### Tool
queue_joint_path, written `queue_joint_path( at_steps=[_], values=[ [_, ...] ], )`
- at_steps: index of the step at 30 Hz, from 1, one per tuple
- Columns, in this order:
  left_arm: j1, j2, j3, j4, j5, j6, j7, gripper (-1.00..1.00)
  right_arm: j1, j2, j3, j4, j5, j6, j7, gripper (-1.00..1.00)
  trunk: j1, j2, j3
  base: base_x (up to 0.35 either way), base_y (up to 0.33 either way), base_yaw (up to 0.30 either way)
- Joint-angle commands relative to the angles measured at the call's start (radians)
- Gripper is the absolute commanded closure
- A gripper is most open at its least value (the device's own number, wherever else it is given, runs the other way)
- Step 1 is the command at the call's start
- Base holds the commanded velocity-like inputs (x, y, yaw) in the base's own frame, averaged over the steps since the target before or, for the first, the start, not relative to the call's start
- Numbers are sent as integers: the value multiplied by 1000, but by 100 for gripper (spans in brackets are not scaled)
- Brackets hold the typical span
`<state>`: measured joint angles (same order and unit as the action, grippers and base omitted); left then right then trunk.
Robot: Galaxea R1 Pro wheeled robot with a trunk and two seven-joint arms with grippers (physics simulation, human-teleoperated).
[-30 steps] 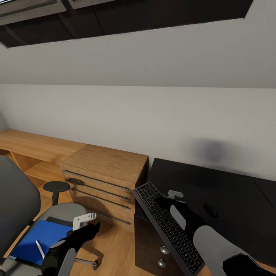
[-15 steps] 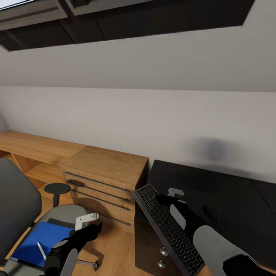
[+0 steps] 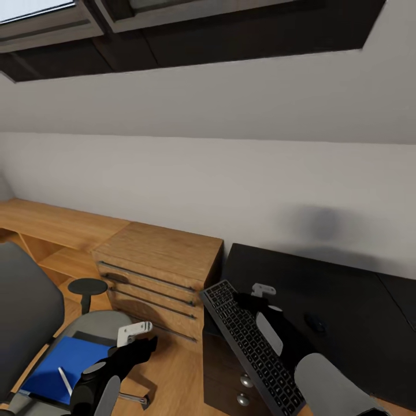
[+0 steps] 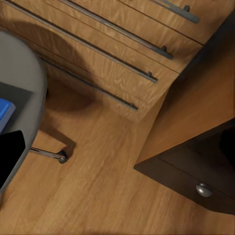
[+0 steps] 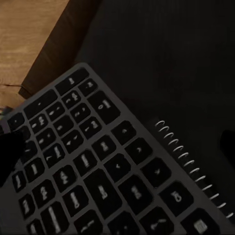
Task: In the bedroom, organize the workspace by keeping the computer under the desk, ensuring the monitor is on the desk, placing the keyboard on the desk next to the monitor, placing the mouse on the desk next to the keyboard, moving the folder from the swivel chair onto the desk next to the mouse, stacking the notebook on top of the folder with the pen on top of the notebook, and positioning the swivel chair next to the desk.
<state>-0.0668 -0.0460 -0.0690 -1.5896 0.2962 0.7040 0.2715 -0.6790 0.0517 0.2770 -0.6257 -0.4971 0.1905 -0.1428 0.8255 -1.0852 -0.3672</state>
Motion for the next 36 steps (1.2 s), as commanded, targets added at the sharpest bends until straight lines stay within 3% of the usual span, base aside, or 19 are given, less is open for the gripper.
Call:
queue_joint_path(
  at_steps=[1, 4, 10, 13, 21, 36],
  values=[
    [-1, 0, -1, -1, 11, 3, 9, -100, 16, -3, 5, -35, -9, 6, -10, -100, -4, 6, 2, 0, 0, 0],
    [-1, 0, -1, -1, 11, 3, 9, -100, 72, -11, 5, -145, -8, 27, -13, -100, -15, 27, 11, 0, 0, 0],
    [-1, 0, -1, -1, 11, 4, 9, -100, 182, -25, 4, -348, -9, 103, -30, -100, -15, 27, 11, 0, 0, 0],
    [-1, 0, -2, -1, 12, 4, 8, -100, 242, -48, 4, -471, -17, 141, -38, -100, -15, 27, 11, 0, 0, 0],
    [-1, 1, -2, -1, 14, 6, 7, -100, 271, -57, 4, -519, -23, 151, -39, -100, -15, 27, 11, 0, 0, 0],
    [-1, 2, -1, 5, 16, 6, 6, -100, 281, -51, 5, -534, -26, 152, -36, -100, -15, 27, 11, -60, 45, 0]
  ],
)
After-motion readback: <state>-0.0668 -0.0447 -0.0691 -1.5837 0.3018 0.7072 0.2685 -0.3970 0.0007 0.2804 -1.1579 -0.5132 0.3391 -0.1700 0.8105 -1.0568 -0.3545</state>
